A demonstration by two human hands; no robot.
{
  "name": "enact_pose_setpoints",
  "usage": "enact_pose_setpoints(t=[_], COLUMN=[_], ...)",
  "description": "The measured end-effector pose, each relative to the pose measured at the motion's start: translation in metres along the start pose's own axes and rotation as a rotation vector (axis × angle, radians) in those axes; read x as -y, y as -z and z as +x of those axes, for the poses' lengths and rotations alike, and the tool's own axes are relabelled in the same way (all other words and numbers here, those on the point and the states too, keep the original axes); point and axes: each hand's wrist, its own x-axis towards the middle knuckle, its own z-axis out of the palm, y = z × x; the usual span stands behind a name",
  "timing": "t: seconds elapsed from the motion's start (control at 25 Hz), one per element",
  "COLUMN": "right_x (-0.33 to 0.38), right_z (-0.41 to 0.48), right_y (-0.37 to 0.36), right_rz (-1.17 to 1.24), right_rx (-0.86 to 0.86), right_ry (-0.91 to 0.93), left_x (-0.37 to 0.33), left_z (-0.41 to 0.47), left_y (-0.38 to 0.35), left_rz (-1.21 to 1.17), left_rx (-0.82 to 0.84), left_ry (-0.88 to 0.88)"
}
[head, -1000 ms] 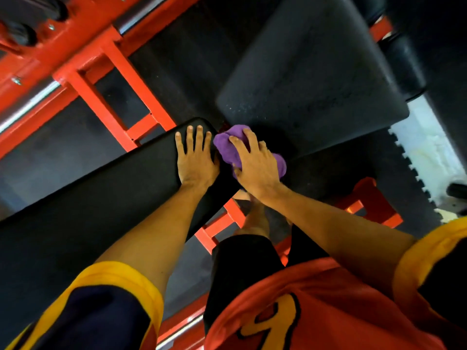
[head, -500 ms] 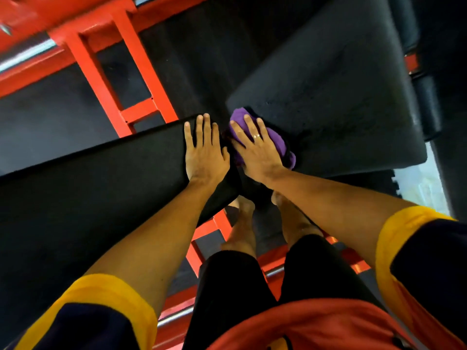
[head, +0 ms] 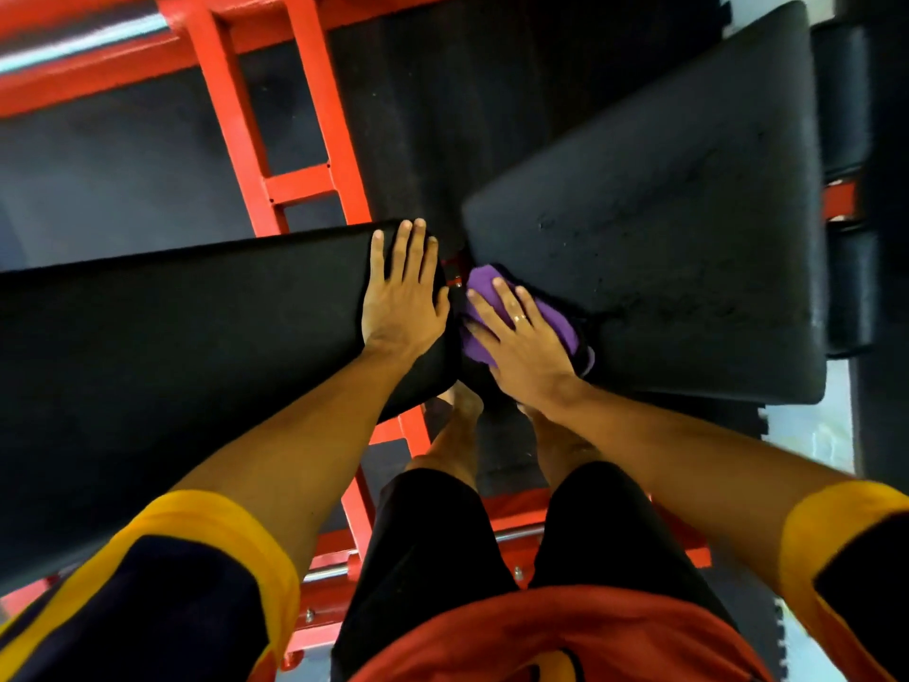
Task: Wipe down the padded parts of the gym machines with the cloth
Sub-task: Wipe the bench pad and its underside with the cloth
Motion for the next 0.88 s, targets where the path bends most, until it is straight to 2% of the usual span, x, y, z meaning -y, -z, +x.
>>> enact_pose_setpoints(t=[0.08,0.2,0.36,0.48,0.56,0.68,0.76,0.88], right_x=[-0.009,-0.026,-0.044,-0.021,-0.006,-0.008,-0.016,-0.034], right_z=[0.039,0.084,0.038,-0.034,-0.046,0.006,0.052,0.098], right_y=[0.015,0.039,0.046,0.011,-0.007,0.003,0.019,0.044], right_rz=[-0.017,0.048,0.170,0.111,0.033,-0.032,-0.014,0.021], right_rx=[-0.001,-0.066,-0.179,-0.096,-0.014,0.026,0.016,-0.025], right_ry=[0.045,-0.098,-0.230,-0.126,0.002,0.121,0.076,-0.049], left_x=[0.000,0.001,-0.001,-0.002,-0.001,-0.001,-0.002,-0.008], left_z=[0.000,-0.001,-0.001,-0.001,0.000,0.001,0.004,0.020], left_y=[0.001,0.001,0.004,0.004,0.003,0.001,0.002,0.011], left_rz=[-0.001,0.020,0.047,0.072,0.076,0.108,0.107,0.014], left_rx=[-0.011,-0.019,0.024,0.016,0.027,0.036,0.043,0.026], left_ry=[-0.004,0.004,0.010,0.026,0.033,0.015,0.016,0.147])
